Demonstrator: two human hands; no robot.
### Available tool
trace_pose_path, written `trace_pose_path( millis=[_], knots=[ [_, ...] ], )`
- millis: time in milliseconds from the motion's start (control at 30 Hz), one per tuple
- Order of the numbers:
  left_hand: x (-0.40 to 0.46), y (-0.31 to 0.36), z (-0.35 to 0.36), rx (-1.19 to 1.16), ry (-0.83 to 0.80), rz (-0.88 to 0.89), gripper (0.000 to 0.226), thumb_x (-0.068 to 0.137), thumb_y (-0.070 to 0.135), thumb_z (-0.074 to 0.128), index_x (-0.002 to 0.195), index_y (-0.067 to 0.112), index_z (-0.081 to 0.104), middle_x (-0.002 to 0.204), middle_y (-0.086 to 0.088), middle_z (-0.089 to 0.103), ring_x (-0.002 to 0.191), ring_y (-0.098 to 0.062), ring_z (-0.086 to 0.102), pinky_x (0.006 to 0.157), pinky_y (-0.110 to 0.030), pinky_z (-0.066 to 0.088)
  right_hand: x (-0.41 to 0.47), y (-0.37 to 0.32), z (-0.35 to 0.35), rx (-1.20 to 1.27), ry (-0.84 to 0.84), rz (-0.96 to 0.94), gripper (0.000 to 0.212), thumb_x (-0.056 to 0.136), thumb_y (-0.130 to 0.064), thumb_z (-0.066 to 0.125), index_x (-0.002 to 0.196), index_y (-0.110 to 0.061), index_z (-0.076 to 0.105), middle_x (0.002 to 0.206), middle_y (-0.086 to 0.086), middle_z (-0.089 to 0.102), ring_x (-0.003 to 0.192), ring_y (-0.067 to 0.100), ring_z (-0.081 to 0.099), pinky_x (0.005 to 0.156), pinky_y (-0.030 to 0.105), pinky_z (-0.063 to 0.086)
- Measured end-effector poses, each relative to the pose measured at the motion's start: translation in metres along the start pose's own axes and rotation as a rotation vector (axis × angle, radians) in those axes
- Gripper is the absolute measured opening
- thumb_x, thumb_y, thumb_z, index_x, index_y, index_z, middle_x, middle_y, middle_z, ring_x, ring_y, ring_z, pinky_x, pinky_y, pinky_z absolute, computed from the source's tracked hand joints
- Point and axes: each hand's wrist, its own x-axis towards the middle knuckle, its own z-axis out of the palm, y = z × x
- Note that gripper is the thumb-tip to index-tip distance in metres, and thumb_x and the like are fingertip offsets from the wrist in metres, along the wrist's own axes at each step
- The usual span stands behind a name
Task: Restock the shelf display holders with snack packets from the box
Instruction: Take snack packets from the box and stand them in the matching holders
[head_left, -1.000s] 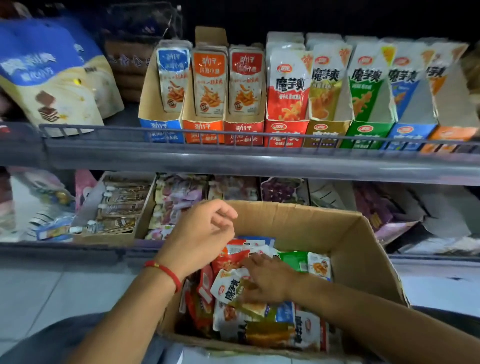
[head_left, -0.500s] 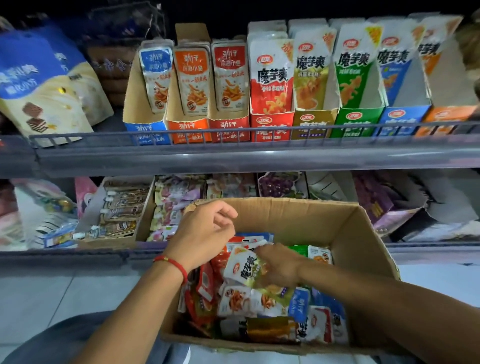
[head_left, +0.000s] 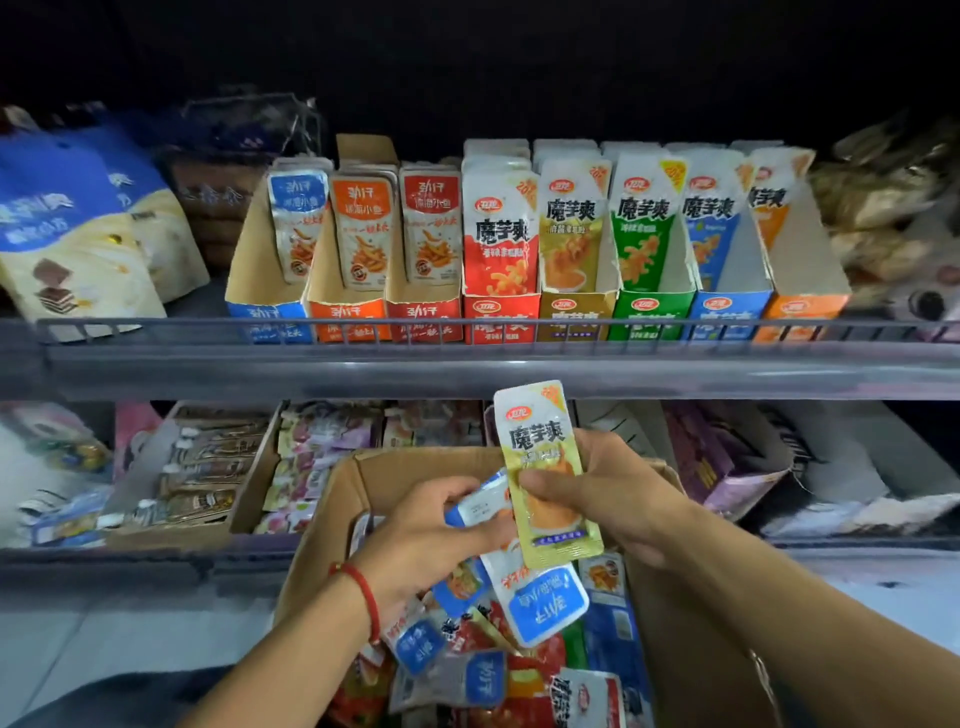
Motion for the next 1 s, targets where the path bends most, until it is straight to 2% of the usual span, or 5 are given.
trace_pose_path(
  millis=[300, 467, 600, 733, 1000],
  knots=[
    [-0.012, 0.033, -0.012, -0.083, 0.146, 0.161, 0.012, 0.086, 0.009, 0.078, 0.097, 0.014, 0.078, 0.087, 0.0, 0.08, 0.084, -0.016, 0.077, 0.074, -0.027, 0.062, -0.017, -0.033, -0.02, -0.017, 0.369, -0.199, 0.02, 0.089, -0.009, 0.077, 0.107, -0.016, 0.07, 0.094, 0.004, 0.08, 0.086, 0.026, 0.078, 0.086, 0.053, 0.062],
    [-0.008, 0.046, -0.03, -0.25, 0.265, 0.226, 0.011, 0.086, 0.015, 0.078, 0.088, 0.025, 0.08, 0.092, -0.006, 0.08, 0.089, -0.026, 0.077, 0.082, -0.048, 0.061, -0.034, -0.075, -0.052, -0.203, 0.444, -0.365, 0.011, 0.091, -0.019, 0.075, 0.1, -0.013, 0.074, 0.083, -0.005, 0.08, 0.072, 0.007, 0.076, 0.066, 0.025, 0.063],
    [-0.005, 0.056, -0.039, -0.422, 0.313, 0.24, 0.012, 0.085, 0.012, 0.077, 0.095, 0.019, 0.079, 0.094, -0.009, 0.08, 0.089, -0.028, 0.077, 0.085, -0.048, 0.059, -0.032, -0.124, -0.076, -0.334, 0.52, -0.477, 0.013, 0.089, -0.026, 0.078, 0.094, -0.014, 0.078, 0.09, -0.006, 0.08, 0.084, 0.008, 0.076, 0.077, 0.027, 0.061],
    [-0.001, 0.061, -0.044, -0.509, 0.351, 0.251, 0.015, 0.086, 0.01, 0.076, 0.101, 0.016, 0.077, 0.093, -0.008, 0.08, 0.088, -0.025, 0.078, 0.083, -0.044, 0.059, -0.021, -0.184, -0.09, -0.454, 0.618, -0.64, 0.009, 0.094, -0.022, 0.073, 0.089, -0.014, 0.074, 0.071, -0.011, 0.075, 0.059, -0.003, 0.063, 0.053, 0.015, 0.049],
    [0.005, 0.063, -0.056, -0.567, 0.386, 0.281, 0.018, 0.084, 0.016, 0.078, 0.101, 0.018, 0.077, 0.093, -0.006, 0.08, 0.087, -0.025, 0.078, 0.079, -0.044, 0.06, 0.037, -0.219, -0.102, -0.754, 0.659, -0.591, 0.006, 0.096, -0.024, 0.071, 0.099, -0.019, 0.071, 0.086, 0.004, 0.077, 0.07, 0.023, 0.075, 0.061, 0.043, 0.063]
  ],
)
